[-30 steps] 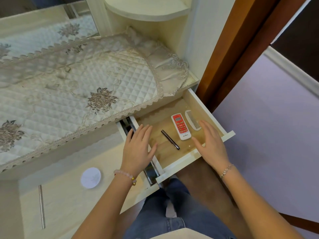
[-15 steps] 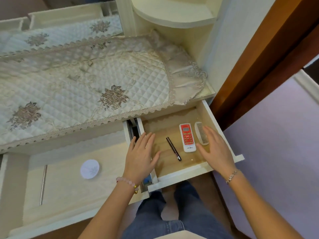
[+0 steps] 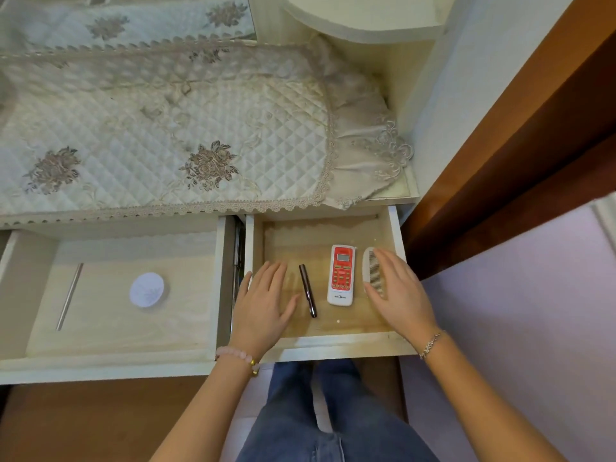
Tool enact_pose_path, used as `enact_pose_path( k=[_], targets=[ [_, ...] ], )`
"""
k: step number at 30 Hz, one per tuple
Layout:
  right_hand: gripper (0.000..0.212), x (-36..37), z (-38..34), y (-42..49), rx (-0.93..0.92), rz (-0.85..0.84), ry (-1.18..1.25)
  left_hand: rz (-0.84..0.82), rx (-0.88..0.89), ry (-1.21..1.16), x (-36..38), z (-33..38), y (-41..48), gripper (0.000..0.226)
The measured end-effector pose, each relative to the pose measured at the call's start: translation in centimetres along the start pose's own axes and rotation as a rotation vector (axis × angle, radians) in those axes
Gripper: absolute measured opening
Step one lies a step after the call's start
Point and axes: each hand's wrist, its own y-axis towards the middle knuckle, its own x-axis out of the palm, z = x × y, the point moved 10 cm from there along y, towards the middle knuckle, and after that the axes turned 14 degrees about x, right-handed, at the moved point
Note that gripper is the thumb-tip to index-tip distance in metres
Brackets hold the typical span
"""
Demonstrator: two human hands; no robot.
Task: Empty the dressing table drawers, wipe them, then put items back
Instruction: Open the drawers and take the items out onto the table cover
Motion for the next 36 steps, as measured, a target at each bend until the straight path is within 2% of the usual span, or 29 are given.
enact_pose_path(
  k=[4, 8, 15, 20, 23, 26, 31, 36],
  targets=[
    [0.065, 1.0, -0.1, 0.5, -0.029, -0.060, 0.028, 0.002, -0.043, -0.042, 0.9, -0.1, 0.0, 0.060],
    [0.065, 2.2, 0.0, 1.5, 0.031, -0.124, 0.098, -0.003, -0.089, -0.150, 2.1, -0.5, 0.7, 0.056],
    [0.057, 8.0, 0.7, 3.1, 0.359, -0.289, 0.369, -0.120, -0.416, -0.539, 8.6, -1.8, 1.6, 0.054],
    [0.064, 11.2, 1.9, 4.4, 0.536, -0.257, 0.375, -0.140, -0.578, -0.631, 12.2, -2.9, 2.1, 0.038],
    [0.068, 12.0, 2.5, 4.8, 0.606, -0.204, 0.337, -0.191, -0.604, -0.613, 13.7, -3.1, 2.1, 0.027],
    [0.069, 12.4, 2.7, 5.1, 0.633, -0.175, 0.291, -0.227, -0.598, -0.598, 14.6, -3.3, 2.3, 0.029],
    [0.065, 12.5, 3.0, 5.4, 0.701, -0.153, 0.288, -0.197, -0.593, -0.609, 14.5, -3.3, 2.8, 0.022],
    [0.055, 13.6, 3.1, 5.5, 0.767, -0.203, 0.358, -0.155, -0.628, -0.655, 13.8, -4.0, 2.5, 0.011]
  ],
)
